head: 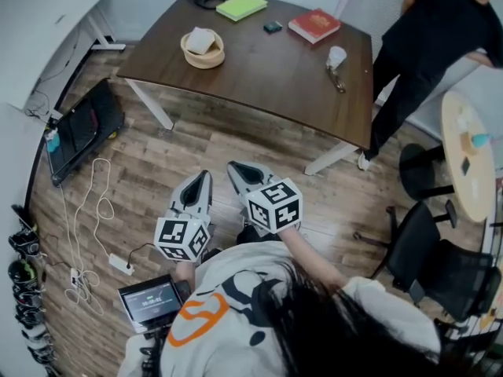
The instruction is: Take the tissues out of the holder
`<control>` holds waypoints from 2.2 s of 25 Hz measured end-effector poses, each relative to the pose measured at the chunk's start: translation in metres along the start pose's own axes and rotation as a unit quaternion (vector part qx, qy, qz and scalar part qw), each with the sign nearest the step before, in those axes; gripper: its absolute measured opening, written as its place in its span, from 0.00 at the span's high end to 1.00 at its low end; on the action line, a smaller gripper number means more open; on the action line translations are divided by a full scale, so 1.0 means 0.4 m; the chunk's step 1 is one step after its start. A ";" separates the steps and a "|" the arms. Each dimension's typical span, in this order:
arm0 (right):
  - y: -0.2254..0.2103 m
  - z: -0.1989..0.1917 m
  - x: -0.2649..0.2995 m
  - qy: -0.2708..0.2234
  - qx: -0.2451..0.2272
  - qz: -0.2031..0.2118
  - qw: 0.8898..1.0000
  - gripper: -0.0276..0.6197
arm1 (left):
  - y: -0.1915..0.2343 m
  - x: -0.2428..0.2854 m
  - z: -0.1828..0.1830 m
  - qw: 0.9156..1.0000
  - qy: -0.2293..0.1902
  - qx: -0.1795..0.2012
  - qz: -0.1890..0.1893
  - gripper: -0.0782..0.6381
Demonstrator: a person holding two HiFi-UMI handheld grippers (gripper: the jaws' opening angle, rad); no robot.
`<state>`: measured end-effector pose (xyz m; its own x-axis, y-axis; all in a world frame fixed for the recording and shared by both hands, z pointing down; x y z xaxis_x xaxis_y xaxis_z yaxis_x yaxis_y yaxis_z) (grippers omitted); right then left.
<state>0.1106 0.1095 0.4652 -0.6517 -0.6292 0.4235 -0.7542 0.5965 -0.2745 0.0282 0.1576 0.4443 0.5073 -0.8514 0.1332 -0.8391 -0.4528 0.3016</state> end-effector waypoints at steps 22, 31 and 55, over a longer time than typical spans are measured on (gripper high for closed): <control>-0.106 0.026 0.126 0.035 0.016 0.024 0.999 0.93 | 0.075 0.133 0.006 0.999 0.018 -0.010 0.025 0.89; -0.101 0.115 0.276 0.031 0.015 0.010 0.999 0.93 | 0.243 0.196 0.083 1.000 0.013 -0.007 0.014 0.89; 0.009 0.280 0.711 0.034 0.044 -0.053 0.997 0.93 | 0.741 0.267 0.249 0.998 0.026 -0.012 -0.049 0.89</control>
<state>-0.0863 -0.1231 0.4878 -0.5628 -0.6496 0.5112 -0.8250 0.4798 -0.2987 -0.1859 -0.0940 0.4541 0.5969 -0.7881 0.1507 -0.7802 -0.5262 0.3384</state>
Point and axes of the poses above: the fingertips, and each gripper's own axes: x forward along the fingers, y to its left, z out of its top, the point moved 3 cm from there along -x, backward along the fingers, and after that the axes turned 14 degrees about -z, right-handed, at the moved point
